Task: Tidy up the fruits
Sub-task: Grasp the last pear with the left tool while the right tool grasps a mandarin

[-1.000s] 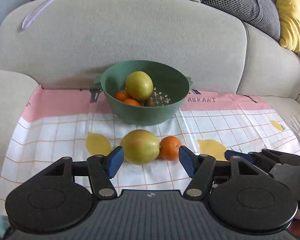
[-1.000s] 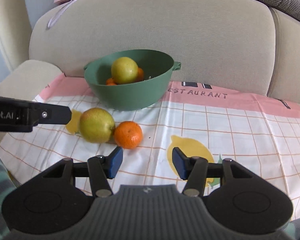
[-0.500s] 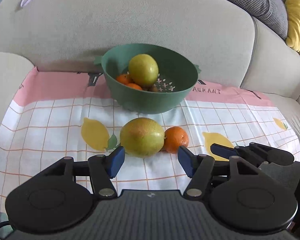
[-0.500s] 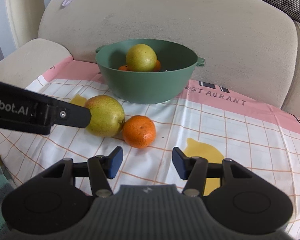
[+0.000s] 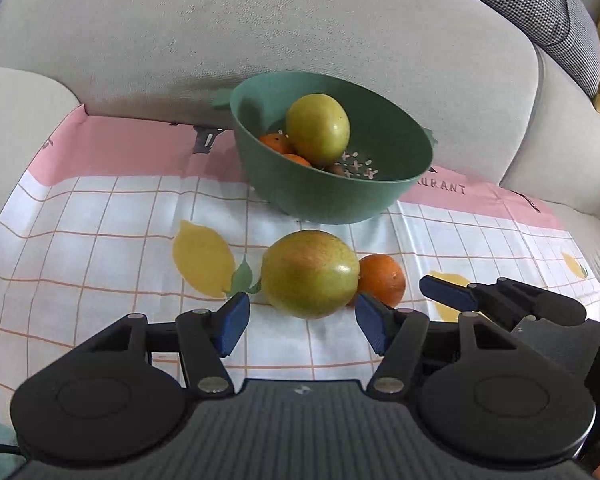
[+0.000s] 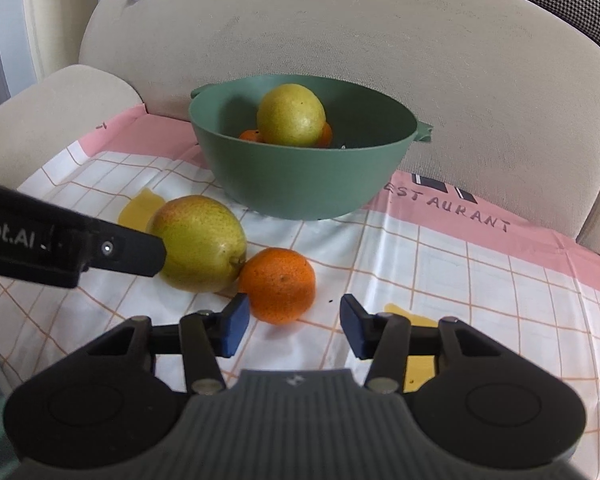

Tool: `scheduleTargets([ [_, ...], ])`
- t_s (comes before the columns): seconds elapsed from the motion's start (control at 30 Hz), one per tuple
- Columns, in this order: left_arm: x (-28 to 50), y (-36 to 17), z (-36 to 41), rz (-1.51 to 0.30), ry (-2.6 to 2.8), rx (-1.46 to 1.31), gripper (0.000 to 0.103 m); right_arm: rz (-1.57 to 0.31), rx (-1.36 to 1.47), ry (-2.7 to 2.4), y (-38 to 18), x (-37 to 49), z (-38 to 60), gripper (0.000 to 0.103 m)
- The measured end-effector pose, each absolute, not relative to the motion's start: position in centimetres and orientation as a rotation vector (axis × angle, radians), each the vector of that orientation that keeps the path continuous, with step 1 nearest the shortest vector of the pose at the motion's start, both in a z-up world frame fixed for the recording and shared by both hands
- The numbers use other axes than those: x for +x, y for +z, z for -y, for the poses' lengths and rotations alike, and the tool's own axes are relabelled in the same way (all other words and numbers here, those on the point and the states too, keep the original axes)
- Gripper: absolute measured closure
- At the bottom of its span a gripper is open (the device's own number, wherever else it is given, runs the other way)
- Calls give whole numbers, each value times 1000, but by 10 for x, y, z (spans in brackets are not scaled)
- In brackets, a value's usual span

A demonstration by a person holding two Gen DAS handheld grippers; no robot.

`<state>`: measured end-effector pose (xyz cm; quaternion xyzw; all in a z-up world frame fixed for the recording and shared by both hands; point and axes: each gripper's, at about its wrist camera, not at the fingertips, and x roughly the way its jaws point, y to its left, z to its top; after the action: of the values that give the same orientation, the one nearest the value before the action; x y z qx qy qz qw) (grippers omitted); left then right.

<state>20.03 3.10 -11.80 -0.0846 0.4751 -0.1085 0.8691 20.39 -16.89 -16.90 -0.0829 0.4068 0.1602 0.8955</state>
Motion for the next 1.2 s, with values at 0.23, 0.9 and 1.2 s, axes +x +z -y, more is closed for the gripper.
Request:
scheduleTargets([
  [0.23, 207, -126, -30, -1002, -233, -177, 31, -838, -197, 365, -178, 211, 161, 57],
  [0.9, 223, -142, -13, -1009, -306, -121, 31, -848, -170, 311, -175, 208, 179, 58],
  [1.2, 216, -139, -9, -1063, -368, -158, 35, -867, -166, 310, -175, 199, 179, 58],
])
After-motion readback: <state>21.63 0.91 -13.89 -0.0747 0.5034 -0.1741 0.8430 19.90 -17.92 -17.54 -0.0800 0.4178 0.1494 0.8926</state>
